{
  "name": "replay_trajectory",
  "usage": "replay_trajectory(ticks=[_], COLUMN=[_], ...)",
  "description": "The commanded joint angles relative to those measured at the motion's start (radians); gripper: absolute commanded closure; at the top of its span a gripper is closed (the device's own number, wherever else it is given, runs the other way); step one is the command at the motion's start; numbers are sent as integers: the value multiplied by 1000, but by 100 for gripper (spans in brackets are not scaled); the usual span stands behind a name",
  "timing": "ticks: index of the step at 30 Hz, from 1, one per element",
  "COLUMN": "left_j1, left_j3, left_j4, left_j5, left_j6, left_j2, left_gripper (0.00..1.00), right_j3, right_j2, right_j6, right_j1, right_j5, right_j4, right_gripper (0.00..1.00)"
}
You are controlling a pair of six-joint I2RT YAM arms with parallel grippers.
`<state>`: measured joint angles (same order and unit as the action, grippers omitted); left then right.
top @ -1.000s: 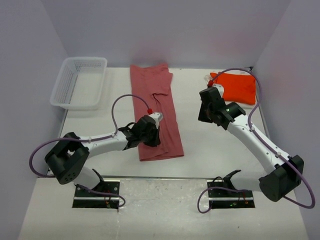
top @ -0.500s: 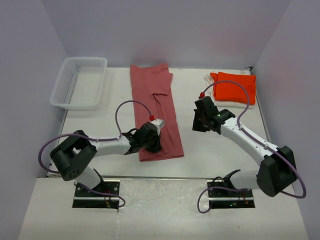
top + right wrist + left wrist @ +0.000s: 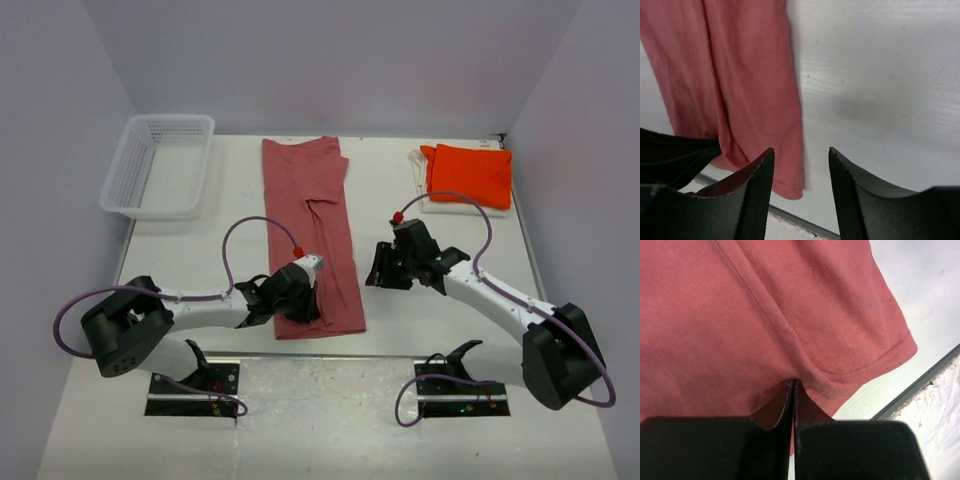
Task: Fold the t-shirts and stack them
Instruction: Rotate the tshirt 90 degrees
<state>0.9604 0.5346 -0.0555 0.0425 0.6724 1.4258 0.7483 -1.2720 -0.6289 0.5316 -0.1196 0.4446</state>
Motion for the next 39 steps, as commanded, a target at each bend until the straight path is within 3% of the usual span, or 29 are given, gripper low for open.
replay_trajectory(ticks=[1,12,29,39], left_j1=[14,35,47,47], left_j3=[-36,-54,-65,-70], left_j4=[54,54,100,108], left_j5=[-32,-27,-38,-38], left_j6=[18,29,30,30], left_j2=[-22,-48,-76,-84], left_gripper=[100,100,100,100], right_j3=[-78,-302,-406,-449], right_j2=[104,272,220,215], right_j6=[-43,-178,-298,-318], right_j1=[4,88,212,222], right_j5=[-109,-170,-138,-126], right_j4=[-89,-184,-317,-349], right_gripper=[52,53,57,59])
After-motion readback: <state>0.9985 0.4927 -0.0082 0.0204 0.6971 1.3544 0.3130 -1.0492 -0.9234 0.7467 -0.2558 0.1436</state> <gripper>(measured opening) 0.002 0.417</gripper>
